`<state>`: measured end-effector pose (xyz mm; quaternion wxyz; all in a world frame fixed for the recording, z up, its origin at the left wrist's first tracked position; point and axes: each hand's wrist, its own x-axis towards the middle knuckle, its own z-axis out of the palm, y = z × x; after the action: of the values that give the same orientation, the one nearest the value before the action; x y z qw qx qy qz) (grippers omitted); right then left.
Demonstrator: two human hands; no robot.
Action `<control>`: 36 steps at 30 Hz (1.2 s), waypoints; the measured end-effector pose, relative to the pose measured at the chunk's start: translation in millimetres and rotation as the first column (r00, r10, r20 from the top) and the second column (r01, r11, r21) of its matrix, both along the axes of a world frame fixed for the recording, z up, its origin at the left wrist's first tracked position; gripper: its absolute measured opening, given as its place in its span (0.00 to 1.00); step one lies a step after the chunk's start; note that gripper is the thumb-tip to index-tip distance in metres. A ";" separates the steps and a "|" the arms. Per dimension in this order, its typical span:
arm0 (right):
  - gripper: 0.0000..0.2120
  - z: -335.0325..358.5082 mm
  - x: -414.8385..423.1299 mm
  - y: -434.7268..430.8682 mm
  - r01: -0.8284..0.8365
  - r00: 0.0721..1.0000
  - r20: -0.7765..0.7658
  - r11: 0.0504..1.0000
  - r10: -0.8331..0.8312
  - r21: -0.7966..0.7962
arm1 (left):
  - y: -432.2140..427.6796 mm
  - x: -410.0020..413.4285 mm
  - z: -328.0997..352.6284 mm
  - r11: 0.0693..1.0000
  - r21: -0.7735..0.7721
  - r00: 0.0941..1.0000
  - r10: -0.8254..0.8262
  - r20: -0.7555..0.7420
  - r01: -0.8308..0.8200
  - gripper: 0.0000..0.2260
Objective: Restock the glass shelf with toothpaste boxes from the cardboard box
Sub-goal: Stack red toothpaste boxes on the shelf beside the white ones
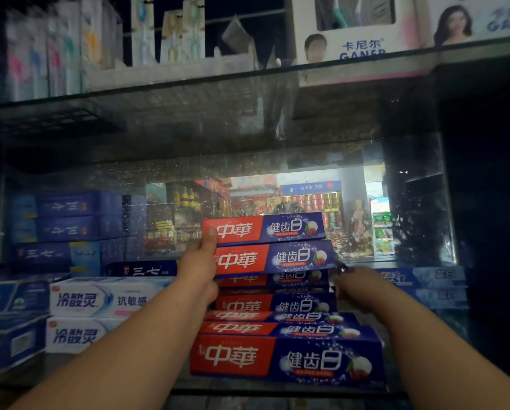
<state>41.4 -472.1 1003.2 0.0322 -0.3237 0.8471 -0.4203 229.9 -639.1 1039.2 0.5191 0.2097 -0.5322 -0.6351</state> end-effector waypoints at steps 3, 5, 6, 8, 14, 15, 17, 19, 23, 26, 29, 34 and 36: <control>0.13 9.8 6.8 7.3 -0.019 0.973 0.200 0.899 0.118 -0.437 | -2.2 -2.5 -1.4 1.000 -0.003 1.000 -0.006 0.012 0.006 0.15; 0.15 12.4 14.6 10.5 -0.162 0.922 0.190 0.781 0.338 -0.603 | -2.6 -3.7 -1.4 1.000 -0.009 1.000 -0.006 0.022 0.006 0.16; 0.18 11.2 18.2 12.0 -0.239 0.916 0.134 0.784 0.378 -0.573 | -2.9 -4.0 -1.4 1.000 -0.014 1.000 -0.007 0.027 0.007 0.17; 0.31 6.0 17.5 10.5 -0.281 0.937 0.066 0.854 0.343 -0.437 | -3.2 -4.1 -1.1 0.999 -0.032 0.999 -0.015 0.045 0.016 0.18; 0.22 2.3 10.2 -3.6 -0.205 0.972 -0.176 0.934 0.159 -0.293 | -3.9 -5.8 -0.2 0.997 -0.047 0.981 -0.056 0.187 0.065 0.15; 0.22 3.0 11.3 -4.3 -0.190 0.970 -0.202 0.941 0.136 -0.281 | -5.1 -6.4 0.1 0.998 -0.031 0.975 -0.053 0.217 0.061 0.15; 0.19 3.0 10.6 -7.4 -0.164 0.962 -0.253 0.956 0.100 -0.243 | -9.1 -7.9 -0.8 0.997 0.014 0.961 -0.074 0.266 0.073 0.16; 0.20 3.1 13.3 -7.6 -0.114 0.945 -0.324 0.976 0.048 -0.187 | -13.0 -10.6 -2.2 0.994 0.040 0.942 -0.110 0.317 0.103 0.15; 0.18 0.9 18.1 -3.4 -0.113 0.954 -0.298 0.962 0.035 -0.248 | -14.0 -14.1 -3.7 0.994 -0.014 0.894 -0.091 0.439 0.108 0.07; 0.19 -3.3 19.6 -0.4 -0.119 0.966 -0.255 0.951 0.045 -0.286 | -11.0 -11.6 0.0 0.995 0.024 0.890 -0.100 0.445 0.100 0.03; 0.22 -4.5 19.7 0.6 -0.114 0.985 -0.160 0.940 0.066 -0.320 | -4.6 -7.2 7.7 0.992 0.033 0.859 -0.119 0.497 0.119 0.06; 0.28 -5.2 20.8 0.1 -0.088 0.986 -0.158 0.956 0.044 -0.280 | -2.6 -10.3 6.4 0.997 -0.001 0.724 -0.052 0.687 0.073 0.07; 0.27 -5.1 21.0 0.2 -0.087 0.988 -0.149 0.952 0.044 -0.294 | -7.5 -11.5 1.8 0.999 -0.022 0.730 -0.016 0.683 0.042 0.09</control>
<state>62.4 -471.9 998.1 -0.0632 -0.3816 0.7625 -0.5186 218.4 -646.6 1041.1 0.2811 0.4105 -0.7002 -0.5121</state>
